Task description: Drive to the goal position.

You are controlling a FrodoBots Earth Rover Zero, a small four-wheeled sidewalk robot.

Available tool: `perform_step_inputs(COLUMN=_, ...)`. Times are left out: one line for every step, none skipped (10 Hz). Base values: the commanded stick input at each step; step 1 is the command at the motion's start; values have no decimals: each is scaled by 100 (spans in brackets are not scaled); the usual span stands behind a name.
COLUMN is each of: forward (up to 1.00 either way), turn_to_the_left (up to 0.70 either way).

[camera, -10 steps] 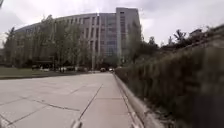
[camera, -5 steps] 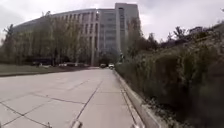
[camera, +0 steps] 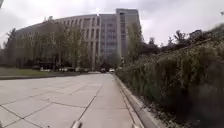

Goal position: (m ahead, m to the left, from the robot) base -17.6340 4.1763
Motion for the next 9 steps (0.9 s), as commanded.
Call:
perform_step_inputs(forward=0, turn_to_the_left=0)
perform_step_inputs(forward=0, turn_to_the_left=0)
perform_step_inputs(forward=0, turn_to_the_left=0)
perform_step_inputs(forward=4, turn_to_the_left=0)
perform_step_inputs(forward=5, turn_to_the_left=0)
perform_step_inputs(forward=27, turn_to_the_left=3)
perform_step_inputs(forward=50, turn_to_the_left=6)
perform_step_inputs(forward=62, turn_to_the_left=15)
perform_step_inputs(forward=70, turn_to_the_left=27)
